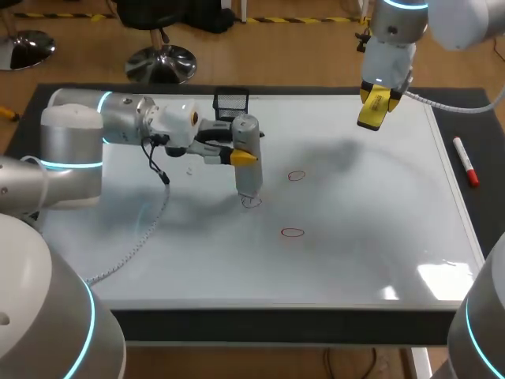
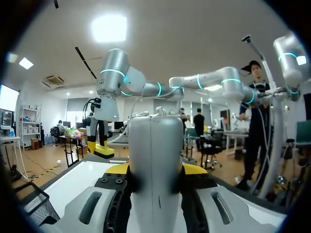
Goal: Pick up the inspection probe, press it on each red-marked spot on the whiteboard one by one, put down the probe, pick up the eraser, and wipe off all the red marks.
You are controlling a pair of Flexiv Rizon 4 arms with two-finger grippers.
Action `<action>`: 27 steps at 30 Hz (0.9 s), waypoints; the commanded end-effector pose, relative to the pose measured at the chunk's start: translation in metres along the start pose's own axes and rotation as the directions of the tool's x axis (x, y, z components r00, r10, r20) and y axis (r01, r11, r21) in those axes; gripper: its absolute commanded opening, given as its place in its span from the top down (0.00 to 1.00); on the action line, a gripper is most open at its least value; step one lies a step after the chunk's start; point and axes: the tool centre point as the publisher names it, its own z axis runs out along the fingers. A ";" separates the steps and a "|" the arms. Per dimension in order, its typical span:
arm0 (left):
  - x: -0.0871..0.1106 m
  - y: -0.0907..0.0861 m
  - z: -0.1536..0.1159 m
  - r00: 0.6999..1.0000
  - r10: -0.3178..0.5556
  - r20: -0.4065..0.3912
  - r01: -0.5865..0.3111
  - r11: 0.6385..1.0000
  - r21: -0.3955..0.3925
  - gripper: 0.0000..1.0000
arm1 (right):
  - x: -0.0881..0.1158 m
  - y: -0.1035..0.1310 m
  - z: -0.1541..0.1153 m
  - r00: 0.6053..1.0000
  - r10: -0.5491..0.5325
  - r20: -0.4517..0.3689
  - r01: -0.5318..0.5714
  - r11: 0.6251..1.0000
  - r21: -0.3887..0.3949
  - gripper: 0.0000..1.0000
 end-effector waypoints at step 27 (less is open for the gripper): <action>-0.073 -0.035 -0.120 0.952 0.119 0.284 -0.090 0.989 -0.114 1.00 | 0.001 0.000 -0.001 1.000 -0.002 -0.002 0.002 1.000 0.003 1.00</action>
